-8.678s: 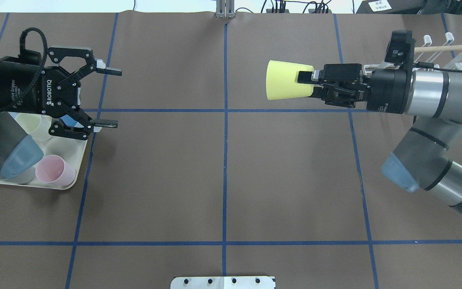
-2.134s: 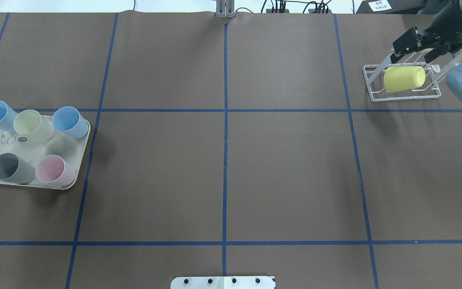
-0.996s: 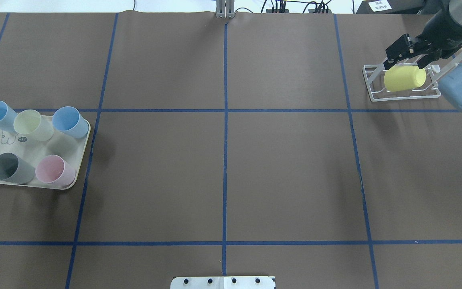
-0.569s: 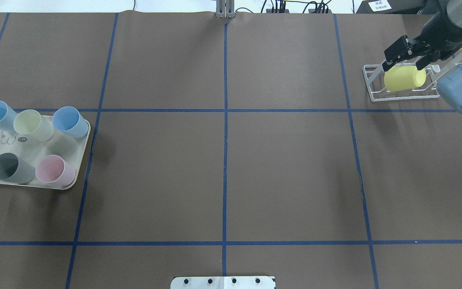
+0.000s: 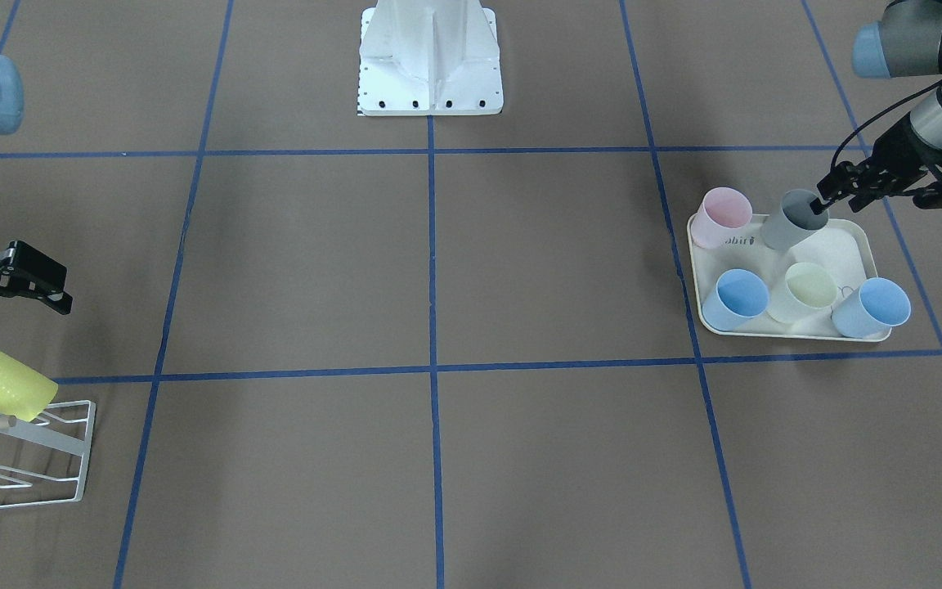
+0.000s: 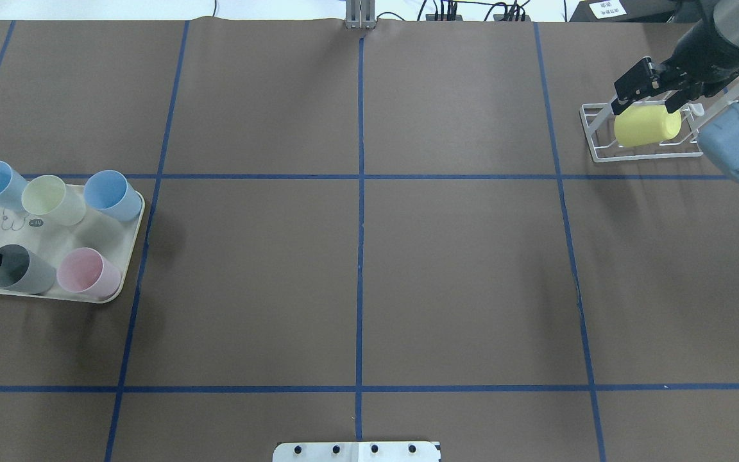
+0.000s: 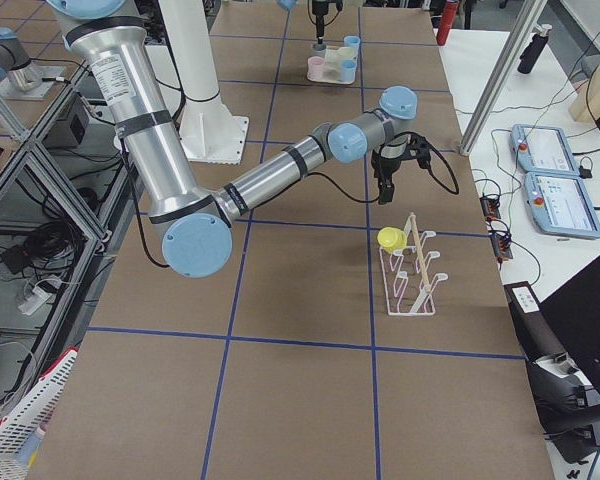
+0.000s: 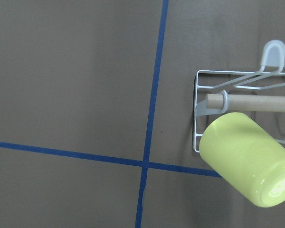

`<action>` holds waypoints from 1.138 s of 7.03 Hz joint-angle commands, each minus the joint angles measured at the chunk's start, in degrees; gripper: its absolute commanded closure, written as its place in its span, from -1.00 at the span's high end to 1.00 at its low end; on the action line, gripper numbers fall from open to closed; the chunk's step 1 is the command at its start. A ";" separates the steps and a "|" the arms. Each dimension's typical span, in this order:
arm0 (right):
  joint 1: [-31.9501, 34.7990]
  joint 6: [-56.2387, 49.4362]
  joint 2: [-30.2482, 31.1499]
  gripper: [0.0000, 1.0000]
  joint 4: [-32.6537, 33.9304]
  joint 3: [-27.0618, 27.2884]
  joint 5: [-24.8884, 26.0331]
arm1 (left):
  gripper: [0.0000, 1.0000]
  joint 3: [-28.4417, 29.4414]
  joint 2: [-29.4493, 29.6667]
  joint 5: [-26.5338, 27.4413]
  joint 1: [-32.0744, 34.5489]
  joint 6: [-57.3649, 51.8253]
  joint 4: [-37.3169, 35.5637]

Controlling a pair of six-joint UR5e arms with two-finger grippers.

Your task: Transfer IKEA cup to right arm and place on rack

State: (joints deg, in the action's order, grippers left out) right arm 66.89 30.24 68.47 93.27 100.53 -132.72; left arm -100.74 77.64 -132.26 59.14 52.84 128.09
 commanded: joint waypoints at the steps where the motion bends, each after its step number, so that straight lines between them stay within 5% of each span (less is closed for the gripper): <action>1: -0.09 0.00 0.00 0.99 -0.02 -0.16 0.00 | 0.27 0.19 0.66 0.07 -1.39 0.07 -0.04; 3: -0.18 0.00 0.09 1.00 0.07 -0.16 -0.08 | 0.04 0.19 1.10 0.07 -2.17 0.16 -0.65; 5: -0.35 0.09 0.09 1.00 0.07 -0.33 -0.08 | -0.53 0.28 1.11 2.17 -2.88 0.24 -0.92; 6: -0.62 0.09 0.09 0.99 0.07 -0.33 -0.08 | -1.00 0.28 0.76 3.14 -2.97 0.24 -1.00; 8: -0.71 0.09 0.09 0.99 0.07 -0.33 -0.08 | -1.00 -0.85 0.14 2.89 -2.36 -0.37 -1.00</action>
State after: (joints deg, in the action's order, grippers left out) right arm 66.25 30.32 68.55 93.34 100.21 -132.80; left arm -100.96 78.22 -129.34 56.39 52.87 127.11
